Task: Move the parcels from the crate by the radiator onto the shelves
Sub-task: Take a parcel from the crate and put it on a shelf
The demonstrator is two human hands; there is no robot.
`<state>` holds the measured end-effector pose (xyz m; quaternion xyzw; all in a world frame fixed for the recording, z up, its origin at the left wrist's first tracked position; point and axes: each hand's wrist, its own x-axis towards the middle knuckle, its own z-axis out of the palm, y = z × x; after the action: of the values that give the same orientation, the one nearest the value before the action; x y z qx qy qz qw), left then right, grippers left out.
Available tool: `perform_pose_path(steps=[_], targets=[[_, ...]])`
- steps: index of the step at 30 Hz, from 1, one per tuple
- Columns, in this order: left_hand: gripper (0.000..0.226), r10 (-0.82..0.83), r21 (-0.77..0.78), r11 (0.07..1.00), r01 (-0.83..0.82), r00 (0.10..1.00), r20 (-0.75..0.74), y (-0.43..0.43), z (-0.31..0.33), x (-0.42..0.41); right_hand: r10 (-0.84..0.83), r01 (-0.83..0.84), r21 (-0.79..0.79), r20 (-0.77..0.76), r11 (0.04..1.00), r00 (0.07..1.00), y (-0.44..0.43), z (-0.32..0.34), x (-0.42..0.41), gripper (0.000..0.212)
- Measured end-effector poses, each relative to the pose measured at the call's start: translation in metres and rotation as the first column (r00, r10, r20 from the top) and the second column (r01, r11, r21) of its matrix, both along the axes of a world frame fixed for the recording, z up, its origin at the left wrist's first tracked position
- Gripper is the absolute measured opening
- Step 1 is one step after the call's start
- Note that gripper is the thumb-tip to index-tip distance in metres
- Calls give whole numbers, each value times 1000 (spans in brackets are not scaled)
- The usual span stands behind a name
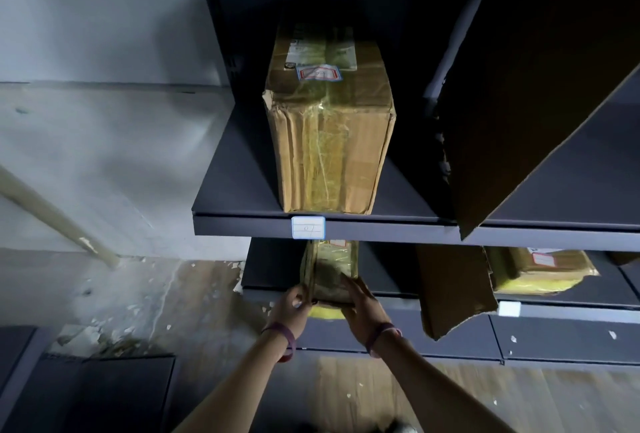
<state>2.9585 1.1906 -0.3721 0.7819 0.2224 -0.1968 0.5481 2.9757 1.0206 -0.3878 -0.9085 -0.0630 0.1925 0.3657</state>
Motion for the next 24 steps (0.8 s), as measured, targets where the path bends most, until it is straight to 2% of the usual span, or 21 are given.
perform_pose_path(steps=[3,7,9,12,18,24], targets=[[23,-63,69,996,64,998,-14,-1,-3,-20,-47,47,-4,-27,999,999,-6,-2,-15,69],[50,-263,279,927,249,965,10,-1,-9,-52,-123,126,-49,49,991,991,-18,-10,-47,53],[53,-389,359,864,352,921,35,0,-12,-60,-40,51,-134,84,990,996,-24,-17,-60,47],[58,-496,442,789,427,867,49,0,-15,-54,83,-79,-220,8,972,997,-24,-21,-64,57],[67,-557,547,702,456,830,22,2,-14,-27,115,-107,-213,24,971,993,-13,-8,-34,71],[68,-562,568,671,476,827,-29,1,-12,0,113,-117,-287,-32,951,993,-8,-2,-4,68]])
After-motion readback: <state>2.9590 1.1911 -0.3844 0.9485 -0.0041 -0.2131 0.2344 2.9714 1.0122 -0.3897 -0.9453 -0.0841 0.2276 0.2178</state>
